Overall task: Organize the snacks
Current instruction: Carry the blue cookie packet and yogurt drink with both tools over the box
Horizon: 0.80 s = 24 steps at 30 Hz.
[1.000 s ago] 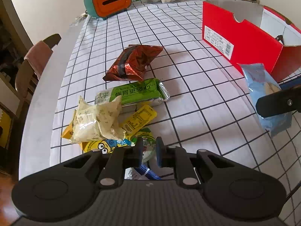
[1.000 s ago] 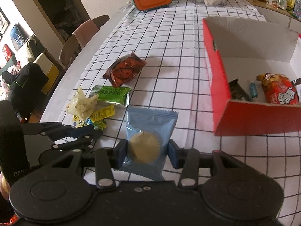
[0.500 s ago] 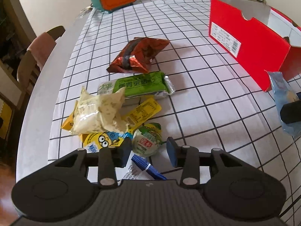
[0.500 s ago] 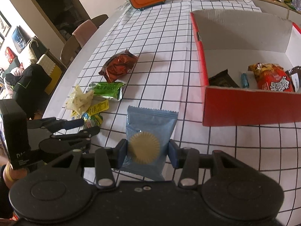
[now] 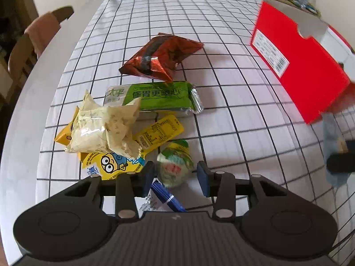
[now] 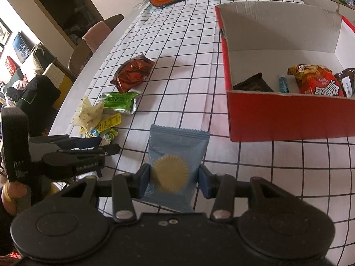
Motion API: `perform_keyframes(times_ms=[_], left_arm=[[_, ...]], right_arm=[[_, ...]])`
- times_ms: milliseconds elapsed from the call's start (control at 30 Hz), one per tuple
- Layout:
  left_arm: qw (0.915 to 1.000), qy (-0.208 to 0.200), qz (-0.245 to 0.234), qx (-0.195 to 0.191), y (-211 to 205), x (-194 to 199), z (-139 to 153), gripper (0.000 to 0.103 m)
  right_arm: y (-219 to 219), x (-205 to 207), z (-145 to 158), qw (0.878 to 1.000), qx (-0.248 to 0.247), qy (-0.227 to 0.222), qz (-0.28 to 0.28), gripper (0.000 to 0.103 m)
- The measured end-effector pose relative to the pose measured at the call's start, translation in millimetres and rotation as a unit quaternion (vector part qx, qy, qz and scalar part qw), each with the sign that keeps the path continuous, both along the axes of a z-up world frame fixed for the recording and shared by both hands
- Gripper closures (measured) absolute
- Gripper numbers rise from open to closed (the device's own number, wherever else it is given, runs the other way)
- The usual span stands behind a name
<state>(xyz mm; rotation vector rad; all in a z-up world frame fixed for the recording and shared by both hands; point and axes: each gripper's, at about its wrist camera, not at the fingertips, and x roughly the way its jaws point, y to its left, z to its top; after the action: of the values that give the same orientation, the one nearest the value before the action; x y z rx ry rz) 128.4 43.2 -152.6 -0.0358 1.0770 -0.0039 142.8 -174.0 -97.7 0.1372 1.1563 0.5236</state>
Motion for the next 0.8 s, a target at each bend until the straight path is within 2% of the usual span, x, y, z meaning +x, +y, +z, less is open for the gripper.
perform_keyframes(times_ms=[100,233,300,533,800], left_arm=[[0.9998,0.005,0.013,-0.011,3,4,0,0.06],[0.9999,0.002,0.005,0.016,-5,2,-2,0.061],[0.9998,-0.003,-0.001,0.022,-9,0,-2,0.07],[0.9997,-0.004,0.002,0.024,-11,-1,1,0.071],[0.9996,-0.024,0.003,0.012,-21,-7,37,0.071]], right_arm=[[0,0,-1,1.0,0.0,0.001,0.002,0.058],[0,1,0,1.0,0.0,0.001,0.004,0.058],[0,2,0,1.0,0.0,0.0,0.005,0.058],[-3,1,5,1.0,-0.001,-0.009,0.001,0.058],[-21,4,27,0.999,0.015,-0.036,-0.007,0.058]])
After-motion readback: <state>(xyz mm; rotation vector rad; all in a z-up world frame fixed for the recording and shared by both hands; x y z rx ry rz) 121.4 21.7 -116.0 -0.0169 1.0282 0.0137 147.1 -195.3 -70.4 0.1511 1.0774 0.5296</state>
